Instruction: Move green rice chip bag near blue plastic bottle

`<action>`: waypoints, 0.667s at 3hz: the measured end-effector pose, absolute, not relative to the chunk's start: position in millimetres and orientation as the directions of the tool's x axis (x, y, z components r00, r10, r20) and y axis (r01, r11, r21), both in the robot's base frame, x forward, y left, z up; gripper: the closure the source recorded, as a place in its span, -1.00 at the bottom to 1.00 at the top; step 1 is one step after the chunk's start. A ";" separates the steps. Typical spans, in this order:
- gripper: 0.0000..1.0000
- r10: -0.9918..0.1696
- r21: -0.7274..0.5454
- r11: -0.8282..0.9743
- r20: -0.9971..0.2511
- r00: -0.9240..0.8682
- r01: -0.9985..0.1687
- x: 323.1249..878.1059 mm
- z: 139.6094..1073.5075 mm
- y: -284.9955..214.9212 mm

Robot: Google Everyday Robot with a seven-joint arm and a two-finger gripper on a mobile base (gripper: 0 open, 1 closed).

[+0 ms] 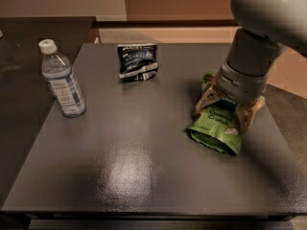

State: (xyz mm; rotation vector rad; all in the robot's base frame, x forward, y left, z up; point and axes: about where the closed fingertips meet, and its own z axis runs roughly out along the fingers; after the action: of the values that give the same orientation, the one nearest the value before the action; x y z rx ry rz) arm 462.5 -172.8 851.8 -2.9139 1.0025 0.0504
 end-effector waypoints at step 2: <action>0.74 -0.623 -0.075 -0.778 -0.032 0.782 -0.623 464.7 868.2 -156.5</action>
Offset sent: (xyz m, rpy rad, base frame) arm -0.0008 0.0331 0.0412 0.0561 -0.0382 -0.0215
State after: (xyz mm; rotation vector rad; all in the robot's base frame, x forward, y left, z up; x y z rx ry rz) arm 464.7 -156.5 868.2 -2.8877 1.0116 0.0077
